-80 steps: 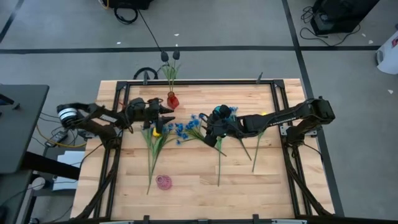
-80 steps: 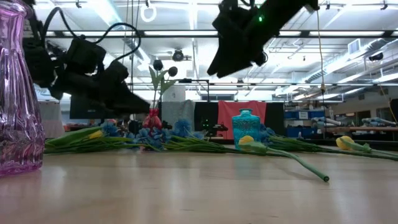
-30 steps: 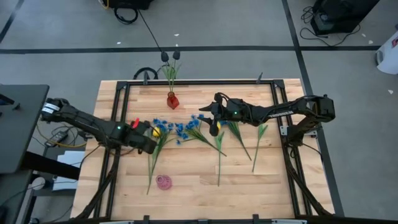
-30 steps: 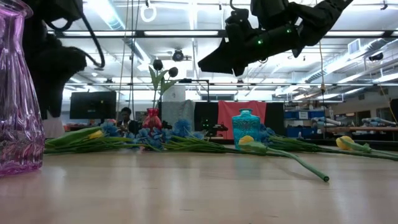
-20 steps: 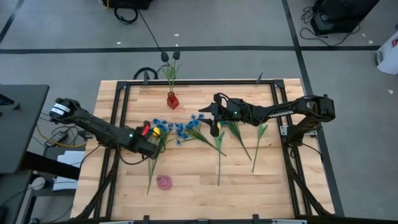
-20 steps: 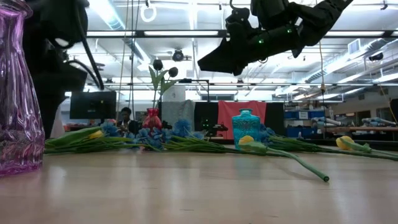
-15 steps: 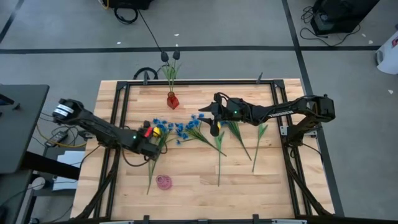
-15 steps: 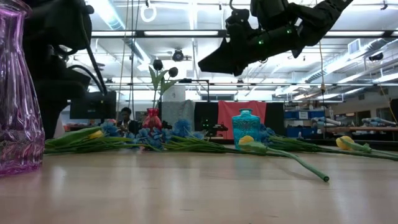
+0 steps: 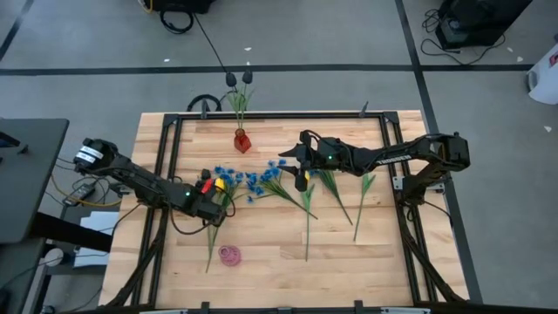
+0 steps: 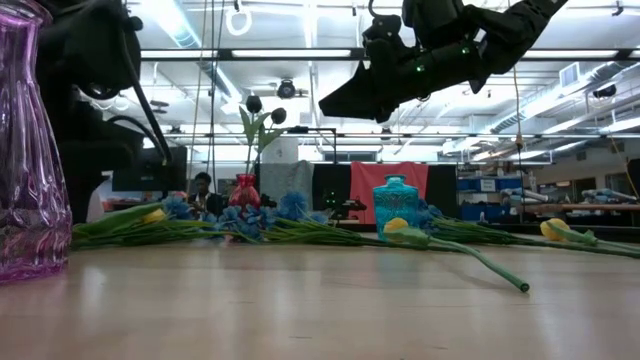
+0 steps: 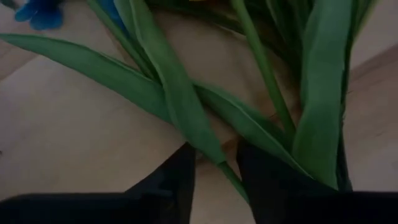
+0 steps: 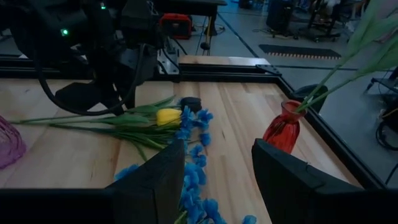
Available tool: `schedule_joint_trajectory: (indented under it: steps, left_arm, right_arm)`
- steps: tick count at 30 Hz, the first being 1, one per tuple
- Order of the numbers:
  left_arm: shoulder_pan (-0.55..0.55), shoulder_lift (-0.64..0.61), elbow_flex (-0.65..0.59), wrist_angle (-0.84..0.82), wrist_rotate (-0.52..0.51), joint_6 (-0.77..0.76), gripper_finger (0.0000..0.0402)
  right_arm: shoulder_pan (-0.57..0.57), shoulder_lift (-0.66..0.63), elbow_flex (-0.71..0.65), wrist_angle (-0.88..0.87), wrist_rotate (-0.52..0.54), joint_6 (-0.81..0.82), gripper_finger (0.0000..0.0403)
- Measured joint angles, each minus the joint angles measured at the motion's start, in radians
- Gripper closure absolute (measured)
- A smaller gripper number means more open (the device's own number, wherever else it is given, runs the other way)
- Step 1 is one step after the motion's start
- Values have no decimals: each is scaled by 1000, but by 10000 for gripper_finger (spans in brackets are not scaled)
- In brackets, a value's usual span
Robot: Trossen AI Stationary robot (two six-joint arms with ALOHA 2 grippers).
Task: Sort flowers into vase by color
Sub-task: Put the black tulip into the red vase
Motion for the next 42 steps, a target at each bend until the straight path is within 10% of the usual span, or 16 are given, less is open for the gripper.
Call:
schedule_joint_trajectory:
  steps: [11, 25, 30, 42]
  left_arm:
    - [0, -2, 28, -53, -44, 80, 387]
    - [1, -4, 408, -583, -323, 164, 376]
    - [26, -5, 489, -484, -441, 360, 377]
    - [214, -5, 531, 55, -269, 941, 377]
  right_arm:
    - [0, 0, 0, -8, 0, 0, 206]
    - [-2, 0, 0, -10, -11, 4, 206]
    - [-2, 0, 0, -3, -46, 2, 206]
    - [-71, -244, -163, -43, 24, 3, 206]
